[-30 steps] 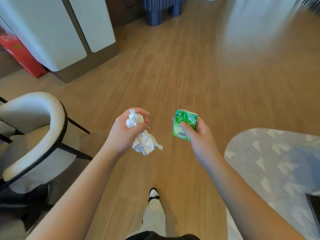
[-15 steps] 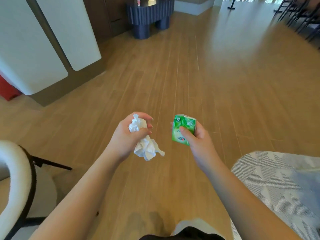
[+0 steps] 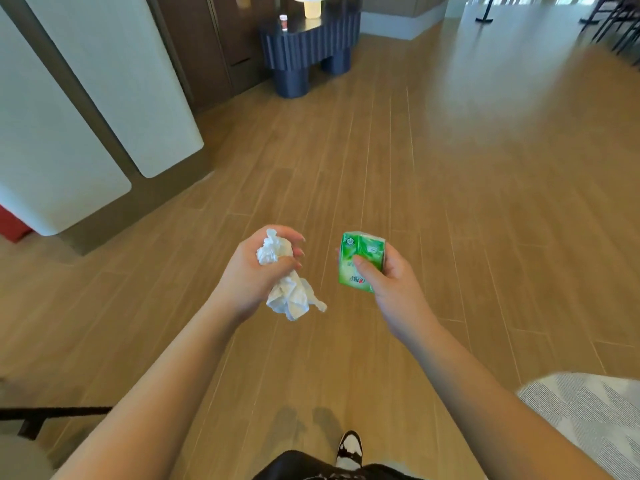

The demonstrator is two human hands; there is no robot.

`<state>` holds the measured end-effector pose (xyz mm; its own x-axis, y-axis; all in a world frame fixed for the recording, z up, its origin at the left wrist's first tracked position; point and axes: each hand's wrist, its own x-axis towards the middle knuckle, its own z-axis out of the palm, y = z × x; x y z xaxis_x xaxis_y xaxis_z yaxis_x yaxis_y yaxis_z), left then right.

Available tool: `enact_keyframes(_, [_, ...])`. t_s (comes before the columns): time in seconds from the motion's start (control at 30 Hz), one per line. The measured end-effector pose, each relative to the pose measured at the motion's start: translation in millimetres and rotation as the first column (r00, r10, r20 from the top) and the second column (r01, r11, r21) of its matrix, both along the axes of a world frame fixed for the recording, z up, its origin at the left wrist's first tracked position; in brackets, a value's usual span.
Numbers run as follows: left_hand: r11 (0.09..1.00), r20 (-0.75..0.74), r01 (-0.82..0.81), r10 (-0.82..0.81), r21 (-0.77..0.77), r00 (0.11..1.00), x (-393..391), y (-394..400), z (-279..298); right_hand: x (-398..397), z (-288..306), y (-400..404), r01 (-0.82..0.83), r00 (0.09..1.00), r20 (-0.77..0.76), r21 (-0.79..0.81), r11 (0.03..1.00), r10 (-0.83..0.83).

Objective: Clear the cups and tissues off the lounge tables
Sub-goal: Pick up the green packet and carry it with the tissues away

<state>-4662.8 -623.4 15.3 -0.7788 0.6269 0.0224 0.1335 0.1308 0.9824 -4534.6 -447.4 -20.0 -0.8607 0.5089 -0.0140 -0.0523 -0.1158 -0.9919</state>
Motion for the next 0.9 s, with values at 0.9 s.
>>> enact_keyframes(0.9, [0.997, 0.001, -0.068, 0.068, 0.046, 0.998, -447.3, 257.6, 6.8, -452.4, 5.3, 261.6, -0.074, 0.996, 0.054, 0.111, 0.991, 0.069])
